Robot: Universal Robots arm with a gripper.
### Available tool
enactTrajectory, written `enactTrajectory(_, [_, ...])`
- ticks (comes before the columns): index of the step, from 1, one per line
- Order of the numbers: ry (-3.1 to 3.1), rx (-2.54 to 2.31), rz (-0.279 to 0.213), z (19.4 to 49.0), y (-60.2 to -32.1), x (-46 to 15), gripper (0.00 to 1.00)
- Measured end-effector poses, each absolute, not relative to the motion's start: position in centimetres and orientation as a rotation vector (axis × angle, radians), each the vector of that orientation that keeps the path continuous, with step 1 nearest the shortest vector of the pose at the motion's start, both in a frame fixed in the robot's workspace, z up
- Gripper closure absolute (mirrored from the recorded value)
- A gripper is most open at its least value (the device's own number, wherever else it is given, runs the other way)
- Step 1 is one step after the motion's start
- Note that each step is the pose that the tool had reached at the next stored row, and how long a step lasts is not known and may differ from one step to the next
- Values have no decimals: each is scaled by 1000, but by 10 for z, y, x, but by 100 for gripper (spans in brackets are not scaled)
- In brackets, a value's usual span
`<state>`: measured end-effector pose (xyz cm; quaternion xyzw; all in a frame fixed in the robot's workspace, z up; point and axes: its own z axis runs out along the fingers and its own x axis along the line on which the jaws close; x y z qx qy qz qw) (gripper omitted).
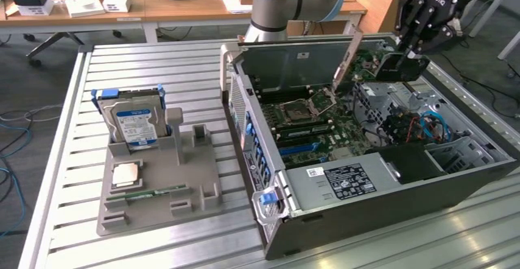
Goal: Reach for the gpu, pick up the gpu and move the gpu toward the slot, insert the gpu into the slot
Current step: 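Insert the gpu into the slot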
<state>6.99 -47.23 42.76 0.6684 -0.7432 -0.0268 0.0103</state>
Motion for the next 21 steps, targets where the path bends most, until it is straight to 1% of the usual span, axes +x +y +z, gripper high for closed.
enactTrajectory(13, [-2253,2153,-78,424,-472,63,74])
enactTrajectory(21, [-2255,2155,-74,411,-472,49,74])
